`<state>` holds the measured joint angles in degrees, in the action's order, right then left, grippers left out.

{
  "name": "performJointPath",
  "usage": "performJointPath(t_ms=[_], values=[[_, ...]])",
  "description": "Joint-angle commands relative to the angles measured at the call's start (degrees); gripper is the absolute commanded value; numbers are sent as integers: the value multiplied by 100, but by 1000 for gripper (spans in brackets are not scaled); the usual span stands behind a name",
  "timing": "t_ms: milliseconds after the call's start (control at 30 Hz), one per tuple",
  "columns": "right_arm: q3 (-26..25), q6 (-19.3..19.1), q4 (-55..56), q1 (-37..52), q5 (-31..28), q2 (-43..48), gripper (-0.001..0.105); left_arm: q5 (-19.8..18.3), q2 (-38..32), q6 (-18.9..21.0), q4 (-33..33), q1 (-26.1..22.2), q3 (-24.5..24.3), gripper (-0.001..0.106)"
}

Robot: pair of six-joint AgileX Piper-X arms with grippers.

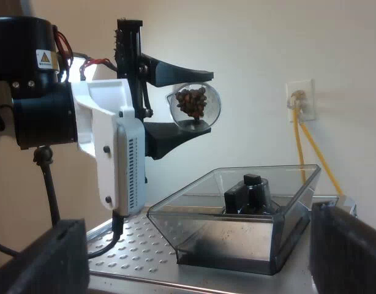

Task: Pour the beans into the coffee machine

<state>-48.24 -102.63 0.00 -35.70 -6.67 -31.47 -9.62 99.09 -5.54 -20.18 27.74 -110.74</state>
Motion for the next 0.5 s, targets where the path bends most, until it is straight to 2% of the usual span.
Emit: performJointPath(t_ms=[33, 167, 267, 500], values=[[-20, -2, -83, 1, 1, 15, 79, -58, -22, -377, 103, 9, -50, 25], [-20, -2, -83, 1, 1, 15, 79, -91, -22, -727, 103, 9, -50, 25], [-20, -2, -83, 1, 1, 15, 79, -209, -42, -764, 103, 9, -50, 25], [-20, -2, -83, 1, 1, 15, 79, -221, -42, -951, 103, 9, -50, 25]])
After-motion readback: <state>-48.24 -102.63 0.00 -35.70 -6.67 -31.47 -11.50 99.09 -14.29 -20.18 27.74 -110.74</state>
